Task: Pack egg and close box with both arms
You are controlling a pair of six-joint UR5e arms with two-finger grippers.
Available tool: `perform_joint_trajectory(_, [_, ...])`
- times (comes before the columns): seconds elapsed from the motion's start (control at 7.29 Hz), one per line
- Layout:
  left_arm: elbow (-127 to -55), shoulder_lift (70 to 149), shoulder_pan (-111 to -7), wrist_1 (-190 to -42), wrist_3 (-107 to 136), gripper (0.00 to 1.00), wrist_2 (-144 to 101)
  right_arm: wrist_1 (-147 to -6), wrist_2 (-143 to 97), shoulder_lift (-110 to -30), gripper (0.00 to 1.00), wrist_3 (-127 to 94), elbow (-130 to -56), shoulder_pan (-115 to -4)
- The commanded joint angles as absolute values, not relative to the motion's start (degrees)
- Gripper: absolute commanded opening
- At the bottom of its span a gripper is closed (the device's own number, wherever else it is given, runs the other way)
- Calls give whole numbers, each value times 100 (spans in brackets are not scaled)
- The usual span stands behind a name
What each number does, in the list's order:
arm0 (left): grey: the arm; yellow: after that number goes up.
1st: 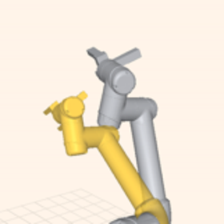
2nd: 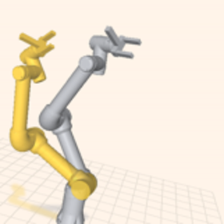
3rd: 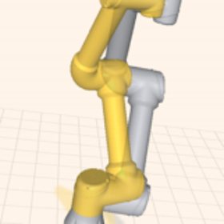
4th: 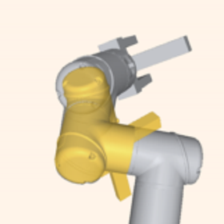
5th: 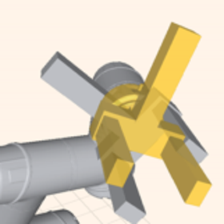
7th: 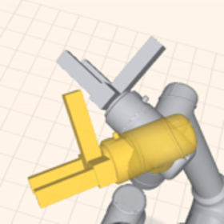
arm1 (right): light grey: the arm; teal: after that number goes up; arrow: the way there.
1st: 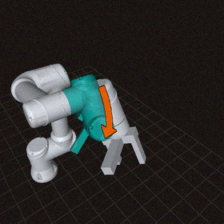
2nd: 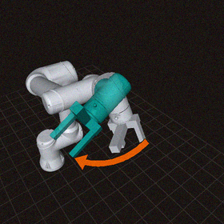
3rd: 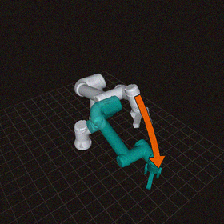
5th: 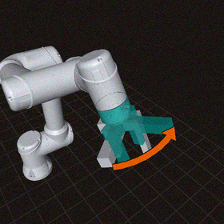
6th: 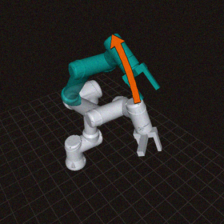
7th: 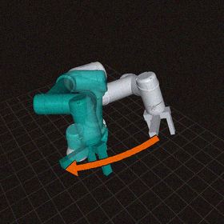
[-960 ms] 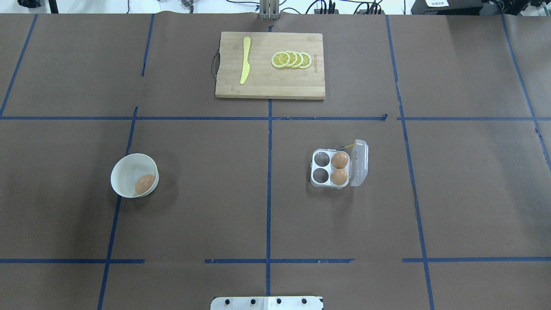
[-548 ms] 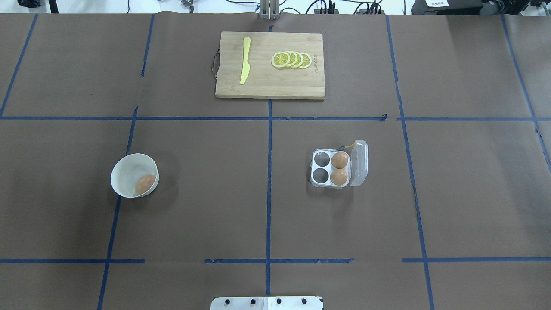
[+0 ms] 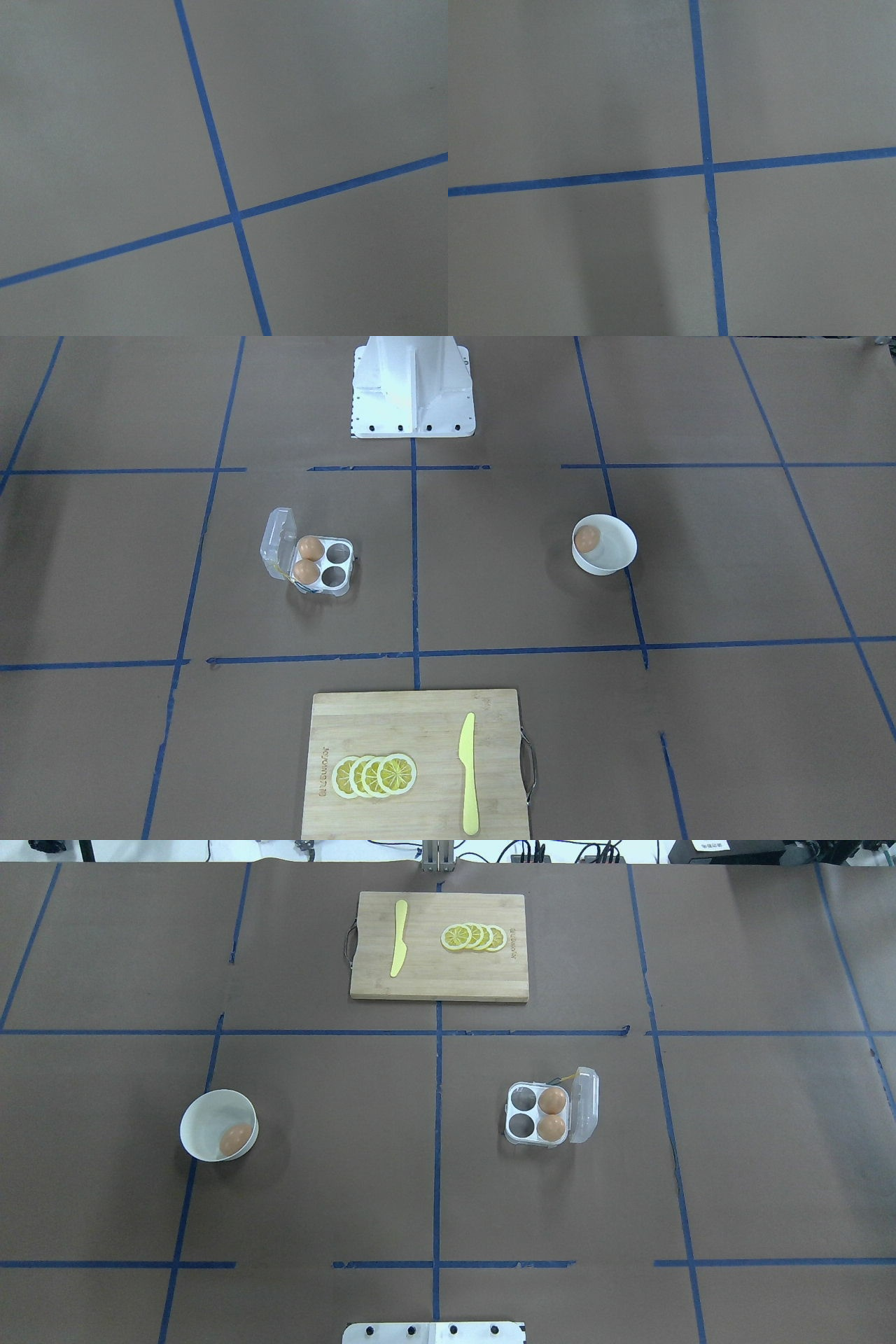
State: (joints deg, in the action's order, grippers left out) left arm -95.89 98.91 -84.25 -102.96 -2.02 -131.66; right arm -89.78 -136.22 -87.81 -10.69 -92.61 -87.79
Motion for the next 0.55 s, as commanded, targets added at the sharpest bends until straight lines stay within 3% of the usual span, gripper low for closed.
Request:
perform_joint_trajectory(0.0, [-9615, 10369, -7842, -10336, 60, 100, -13139, -8974, -13667, -8719, 100, -1063, -9273, -8771])
perform_joint_trajectory(0.41, [-10324, 10415, -6465, -10608, 3354, 100, -12904, -8974, -13676, -8701, 100, -1072, -9281, -8736])
